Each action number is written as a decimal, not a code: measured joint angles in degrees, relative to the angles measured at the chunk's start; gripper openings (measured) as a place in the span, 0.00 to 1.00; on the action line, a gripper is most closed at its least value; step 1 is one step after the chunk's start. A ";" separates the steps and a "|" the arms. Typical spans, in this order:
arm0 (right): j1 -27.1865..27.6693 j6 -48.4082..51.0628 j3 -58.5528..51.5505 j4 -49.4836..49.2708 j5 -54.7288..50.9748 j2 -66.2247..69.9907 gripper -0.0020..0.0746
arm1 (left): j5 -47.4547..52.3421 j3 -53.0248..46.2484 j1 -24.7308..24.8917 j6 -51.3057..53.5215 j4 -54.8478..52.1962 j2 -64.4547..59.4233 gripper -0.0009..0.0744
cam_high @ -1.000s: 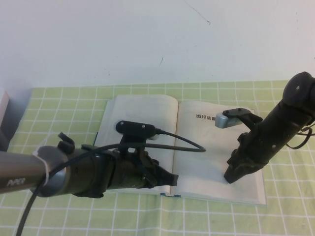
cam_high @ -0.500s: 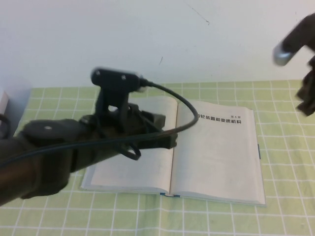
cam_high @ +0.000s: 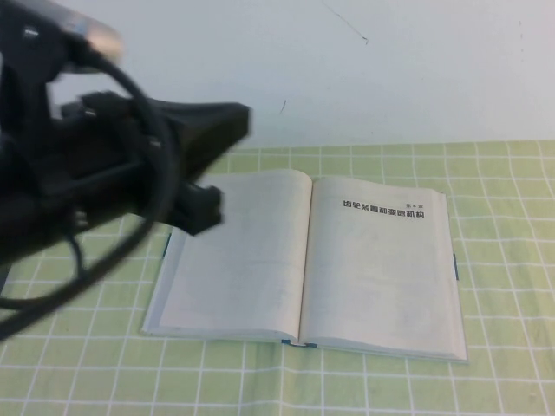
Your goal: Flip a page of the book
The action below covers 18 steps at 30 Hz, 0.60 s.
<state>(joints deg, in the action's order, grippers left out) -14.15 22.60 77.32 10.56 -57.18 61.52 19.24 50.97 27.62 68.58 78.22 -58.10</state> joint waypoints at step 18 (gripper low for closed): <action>0.00 -3.08 -44.00 -7.09 21.81 -32.19 0.03 | 4.16 -11.46 -14.44 -40.57 -47.77 18.77 0.01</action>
<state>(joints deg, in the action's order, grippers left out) -14.15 19.52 33.32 3.47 -35.38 29.33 23.40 39.51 13.17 28.00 30.45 -39.33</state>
